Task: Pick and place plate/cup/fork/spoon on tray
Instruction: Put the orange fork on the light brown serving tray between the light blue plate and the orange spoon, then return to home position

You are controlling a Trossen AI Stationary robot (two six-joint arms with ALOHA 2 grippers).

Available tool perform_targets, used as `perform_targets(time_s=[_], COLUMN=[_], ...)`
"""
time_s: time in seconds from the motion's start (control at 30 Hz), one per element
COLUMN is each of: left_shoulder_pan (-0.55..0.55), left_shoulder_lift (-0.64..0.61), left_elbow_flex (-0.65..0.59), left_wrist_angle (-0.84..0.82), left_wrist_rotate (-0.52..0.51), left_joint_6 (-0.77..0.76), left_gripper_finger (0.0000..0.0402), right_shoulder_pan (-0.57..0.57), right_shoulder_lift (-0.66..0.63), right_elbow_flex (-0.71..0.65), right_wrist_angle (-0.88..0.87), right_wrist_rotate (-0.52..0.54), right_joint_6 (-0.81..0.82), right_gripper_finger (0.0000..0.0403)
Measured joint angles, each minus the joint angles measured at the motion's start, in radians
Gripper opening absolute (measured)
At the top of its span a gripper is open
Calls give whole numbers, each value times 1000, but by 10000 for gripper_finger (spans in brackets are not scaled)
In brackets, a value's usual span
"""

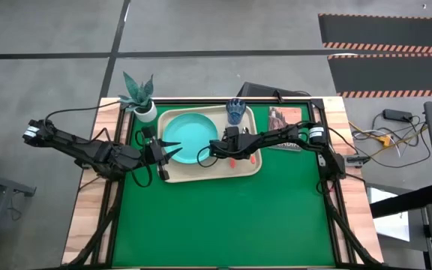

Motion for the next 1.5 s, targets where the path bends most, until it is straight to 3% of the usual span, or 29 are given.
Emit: perform_targets(time_s=[0.43, 1.0, 1.5], left_shoulder_pan=[0, 0, 0], left_shoulder_lift=[0, 0, 0], left_elbow_flex=[1, 1, 1], left_wrist_angle=[0, 0, 0], left_wrist_rotate=[0, 0, 0], left_joint_6=[0, 0, 0], left_gripper_finger=[61, 61, 61], right_shoulder_pan=[0, 2, 22], right_shoulder_lift=[0, 0, -46], right_elbow_flex=[0, 0, 1], right_wrist_angle=[1, 1, -42], right_wrist_rotate=[4, -1, -20], right_joint_6=[0, -1, -38], right_gripper_finger=[16, 138, 162])
